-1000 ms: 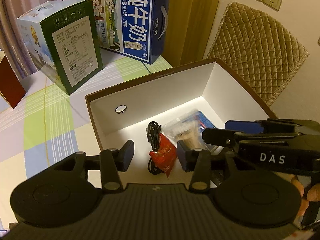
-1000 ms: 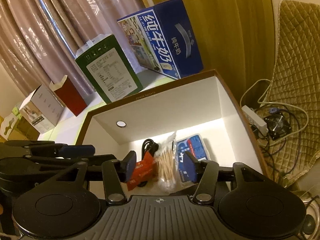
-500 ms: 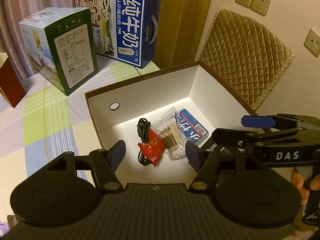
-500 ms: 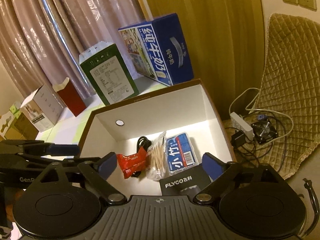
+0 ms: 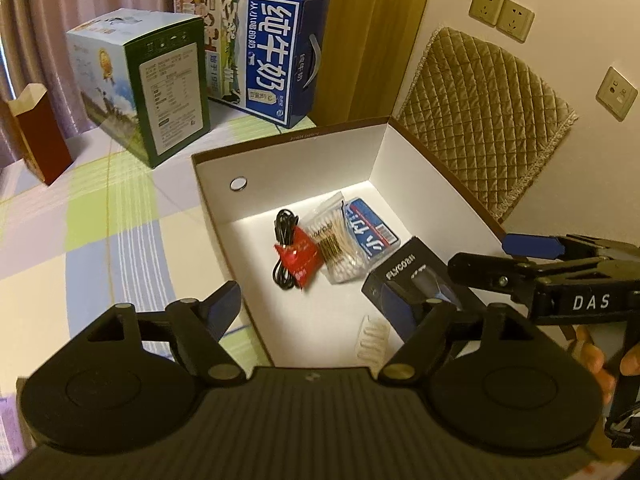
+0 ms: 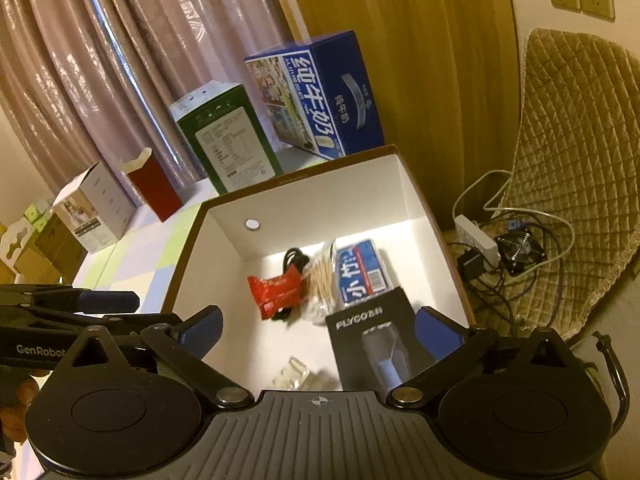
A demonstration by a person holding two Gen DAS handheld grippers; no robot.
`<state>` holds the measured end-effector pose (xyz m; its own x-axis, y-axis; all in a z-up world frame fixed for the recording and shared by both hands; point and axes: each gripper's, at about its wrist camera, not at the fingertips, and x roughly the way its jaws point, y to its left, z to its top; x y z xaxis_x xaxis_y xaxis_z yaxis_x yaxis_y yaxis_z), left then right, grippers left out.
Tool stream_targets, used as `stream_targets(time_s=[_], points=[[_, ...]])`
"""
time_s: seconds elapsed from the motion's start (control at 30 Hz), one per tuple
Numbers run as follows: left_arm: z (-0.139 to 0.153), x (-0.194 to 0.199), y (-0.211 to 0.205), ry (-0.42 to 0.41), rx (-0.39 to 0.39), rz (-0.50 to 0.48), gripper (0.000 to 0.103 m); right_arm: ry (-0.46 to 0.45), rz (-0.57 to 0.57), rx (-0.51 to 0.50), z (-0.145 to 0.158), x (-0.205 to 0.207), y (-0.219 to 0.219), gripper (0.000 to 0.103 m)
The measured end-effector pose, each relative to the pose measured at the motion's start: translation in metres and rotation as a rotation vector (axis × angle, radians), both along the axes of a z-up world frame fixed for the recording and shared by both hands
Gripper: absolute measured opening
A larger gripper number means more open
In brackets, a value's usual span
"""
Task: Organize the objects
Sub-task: 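Move both tools back from the box toward the sock and lavender tube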
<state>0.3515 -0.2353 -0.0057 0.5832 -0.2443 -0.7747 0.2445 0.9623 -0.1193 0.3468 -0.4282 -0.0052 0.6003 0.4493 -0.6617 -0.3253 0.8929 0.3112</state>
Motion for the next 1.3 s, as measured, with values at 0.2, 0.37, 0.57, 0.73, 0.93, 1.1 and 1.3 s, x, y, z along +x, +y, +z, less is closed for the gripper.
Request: stream_targets(time_s=[0.2, 0.37, 0.57, 0.73, 0.93, 1.1, 1.3], points=[[0.003, -0.021, 0.004, 0.009, -0.014, 0.01, 0.073, 0.0, 0.004, -0.005, 0.003, -0.02, 0.002, 0.101], [0.005, -0.039, 0.004, 0.014, -0.024, 0.012, 0.075, 0.0, 0.001, -0.011, 0.004, -0.036, 0.002, 0.101], [0.006, -0.061, 0.006, 0.022, -0.034, 0.016, 0.076, -0.006, -0.003, -0.034, 0.007, -0.057, 0.005, 0.101], [0.01, -0.077, 0.011, 0.018, -0.039, 0.021, 0.079, -0.023, -0.004, -0.059, 0.009, -0.073, 0.01, 0.101], [0.013, -0.095, 0.02, 0.012, -0.043, 0.03, 0.081, -0.023, -0.002, -0.067, 0.009, -0.089, 0.017, 0.101], [0.015, -0.107, 0.029, 0.014, -0.041, 0.046, 0.082, -0.014, 0.009, -0.066, 0.01, -0.1, 0.027, 0.101], [0.017, -0.121, 0.043, 0.013, -0.039, 0.061, 0.083, -0.013, 0.019, -0.062, 0.012, -0.111, 0.041, 0.101]])
